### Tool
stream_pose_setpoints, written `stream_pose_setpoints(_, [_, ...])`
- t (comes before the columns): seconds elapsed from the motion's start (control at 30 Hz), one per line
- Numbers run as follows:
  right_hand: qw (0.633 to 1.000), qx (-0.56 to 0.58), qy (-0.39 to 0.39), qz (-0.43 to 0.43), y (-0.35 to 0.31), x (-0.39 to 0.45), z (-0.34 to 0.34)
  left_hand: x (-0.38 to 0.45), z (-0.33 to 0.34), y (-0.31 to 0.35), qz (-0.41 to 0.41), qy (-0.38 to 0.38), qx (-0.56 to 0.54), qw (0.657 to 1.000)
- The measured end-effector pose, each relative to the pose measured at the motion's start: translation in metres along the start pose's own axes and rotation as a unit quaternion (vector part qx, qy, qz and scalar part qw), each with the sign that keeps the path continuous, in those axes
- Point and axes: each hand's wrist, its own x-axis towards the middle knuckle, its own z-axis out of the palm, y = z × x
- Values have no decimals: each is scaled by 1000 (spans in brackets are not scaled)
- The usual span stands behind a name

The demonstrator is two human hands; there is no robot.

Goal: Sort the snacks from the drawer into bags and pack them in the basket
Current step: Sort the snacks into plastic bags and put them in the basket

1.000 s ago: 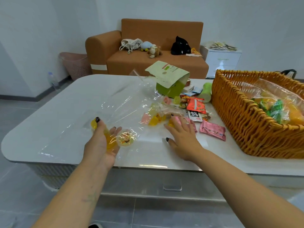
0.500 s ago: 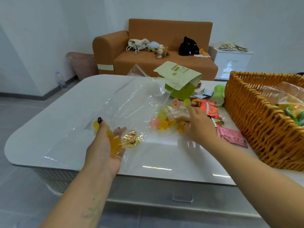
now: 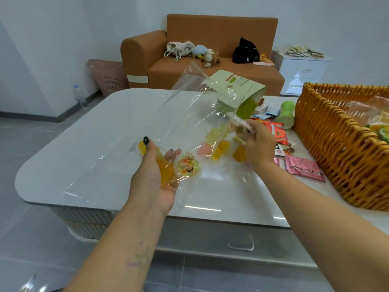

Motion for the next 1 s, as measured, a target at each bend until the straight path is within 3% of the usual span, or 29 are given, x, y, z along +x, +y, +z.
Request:
stream_pose_setpoints(0.17, [982,80,140,98,10,6,-54,-5,2,0,-5,-10,-11,1000])
stream_pose_setpoints(0.27, [974,56,162,150,20,9,-87,-5,0,-3,-3,-9,-3,1000])
stream_pose_setpoints(0.43, [960,-48,55,269,48,5,-109,-5,2,-6,0,-5,3,1000])
stream_pose_setpoints(0.53, [946,-131,-17,297,57,5,-105,-4,5,-11,0,-6,15,1000])
stream_pose_setpoints(0.67, [948,-268,-42,164,42,12,-89,-1,9,-15,-4,-6,20,1000])
stream_pose_setpoints(0.77, [959,-243,-112,93,34,28,-68,-1,12,-17,-4,-3,23,1000])
stream_pose_setpoints(0.9, [886,-316,-288,182,48,57,-38,-2,14,-20,-8,1,35,999])
stream_pose_setpoints(1.0, [853,-353,-323,207,60,67,-28,1,13,-22,-7,4,45,999])
